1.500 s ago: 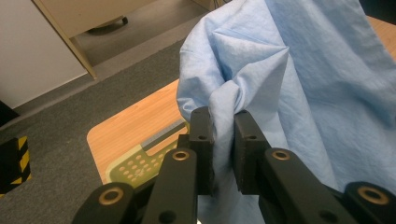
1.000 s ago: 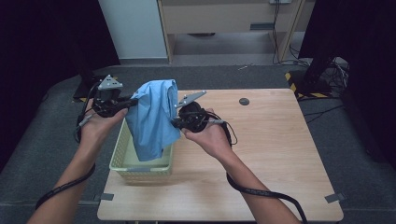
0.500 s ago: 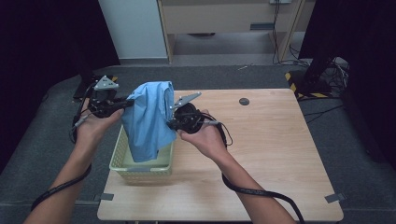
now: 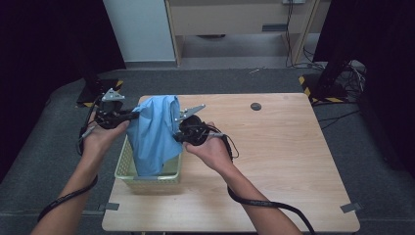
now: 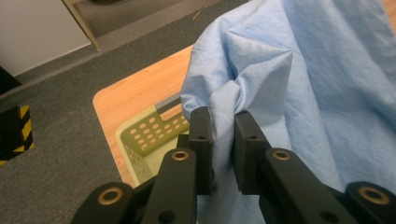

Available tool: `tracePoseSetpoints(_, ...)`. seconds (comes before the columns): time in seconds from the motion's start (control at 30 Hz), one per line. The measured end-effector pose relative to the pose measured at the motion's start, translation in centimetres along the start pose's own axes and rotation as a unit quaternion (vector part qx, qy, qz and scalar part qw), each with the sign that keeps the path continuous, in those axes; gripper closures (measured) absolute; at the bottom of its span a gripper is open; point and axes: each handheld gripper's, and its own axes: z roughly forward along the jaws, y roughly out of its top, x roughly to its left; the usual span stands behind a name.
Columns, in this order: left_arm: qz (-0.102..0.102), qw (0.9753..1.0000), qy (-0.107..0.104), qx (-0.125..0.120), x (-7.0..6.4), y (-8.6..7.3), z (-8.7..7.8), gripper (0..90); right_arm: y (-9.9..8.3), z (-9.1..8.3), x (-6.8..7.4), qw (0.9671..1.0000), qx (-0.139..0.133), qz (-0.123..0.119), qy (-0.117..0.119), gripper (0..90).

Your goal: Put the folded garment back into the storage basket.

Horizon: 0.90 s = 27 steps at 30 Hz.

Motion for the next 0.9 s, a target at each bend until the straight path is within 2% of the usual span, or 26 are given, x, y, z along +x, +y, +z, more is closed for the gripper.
tracePoseSetpoints(0.4, -0.007, 0.9997, 0.005, 0.022, 0.5, -1.3, 1.6, 78.5, -1.0, 1.9, 0.0, 0.9999, 0.013, 0.006, 0.001, 87.8)
tracePoseSetpoints(0.43, -0.008, 0.9997, 0.007, 0.021, 0.5, -1.4, 1.7, 75.8, -1.0, 2.0, 0.0, 0.9999, 0.012, 0.005, -0.001, 87.0)
tracePoseSetpoints(0.47, -0.013, 0.9995, 0.017, 0.022, 0.7, -1.6, 1.8, 69.4, -1.1, 2.0, -0.1, 0.9999, 0.011, 0.006, -0.002, 83.9)
tracePoseSetpoints(0.53, -0.013, 0.9991, 0.035, 0.022, 0.9, -1.8, 2.0, 50.5, -1.4, 2.2, -0.4, 0.9998, 0.005, 0.015, -0.011, 66.3)
tracePoseSetpoints(0.6, -0.016, 0.9986, 0.045, 0.024, 1.0, -2.1, 2.1, 40.6, -1.6, 2.2, -0.9, 0.9995, 0.002, 0.024, -0.022, 56.7)
tracePoseSetpoints(0.67, -0.018, 0.9984, 0.046, 0.027, 1.1, -2.3, 2.3, 36.1, -1.9, 2.2, -1.2, 0.9992, 0.000, 0.028, -0.027, 50.5)
tracePoseSetpoints(0.9, -0.010, 0.9986, 0.043, 0.029, 0.4, -2.2, 2.7, 31.3, -2.2, 2.1, -1.1, 0.9994, 0.002, 0.022, -0.026, 46.4)
